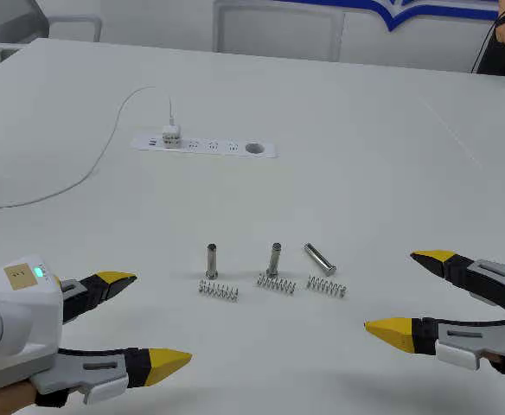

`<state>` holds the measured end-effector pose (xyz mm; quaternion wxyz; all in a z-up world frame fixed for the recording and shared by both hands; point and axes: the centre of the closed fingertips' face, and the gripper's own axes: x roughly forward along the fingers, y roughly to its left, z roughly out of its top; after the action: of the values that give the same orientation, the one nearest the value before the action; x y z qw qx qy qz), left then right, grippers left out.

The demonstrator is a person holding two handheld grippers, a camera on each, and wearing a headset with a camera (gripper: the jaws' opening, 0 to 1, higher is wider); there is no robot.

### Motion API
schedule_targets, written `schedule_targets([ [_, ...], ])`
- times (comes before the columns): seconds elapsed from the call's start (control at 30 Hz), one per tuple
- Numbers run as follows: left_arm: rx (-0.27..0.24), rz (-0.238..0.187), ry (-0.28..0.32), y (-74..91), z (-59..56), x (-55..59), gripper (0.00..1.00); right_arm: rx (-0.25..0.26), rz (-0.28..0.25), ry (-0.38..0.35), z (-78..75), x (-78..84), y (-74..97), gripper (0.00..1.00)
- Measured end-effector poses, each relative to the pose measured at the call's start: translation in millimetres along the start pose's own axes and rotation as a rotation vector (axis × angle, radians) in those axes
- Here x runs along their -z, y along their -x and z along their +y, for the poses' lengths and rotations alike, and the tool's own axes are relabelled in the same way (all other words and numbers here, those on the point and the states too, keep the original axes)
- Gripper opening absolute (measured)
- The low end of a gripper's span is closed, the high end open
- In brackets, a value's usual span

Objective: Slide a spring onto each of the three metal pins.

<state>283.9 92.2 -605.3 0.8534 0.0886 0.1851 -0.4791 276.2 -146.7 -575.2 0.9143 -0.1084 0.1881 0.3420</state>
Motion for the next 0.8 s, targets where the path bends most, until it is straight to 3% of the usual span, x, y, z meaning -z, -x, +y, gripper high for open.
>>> schedule_targets([
  [0.57,0.000,-0.003,0.009,-2.9,-0.1,0.8,0.76,0.011,0.007,-0.010,-4.8,0.5,0.2,0.74],
  [0.8,-0.002,-0.008,0.011,-3.3,-0.2,-0.4,0.76,0.028,0.005,-0.028,-11.9,-9.2,-0.4,0.70],
])
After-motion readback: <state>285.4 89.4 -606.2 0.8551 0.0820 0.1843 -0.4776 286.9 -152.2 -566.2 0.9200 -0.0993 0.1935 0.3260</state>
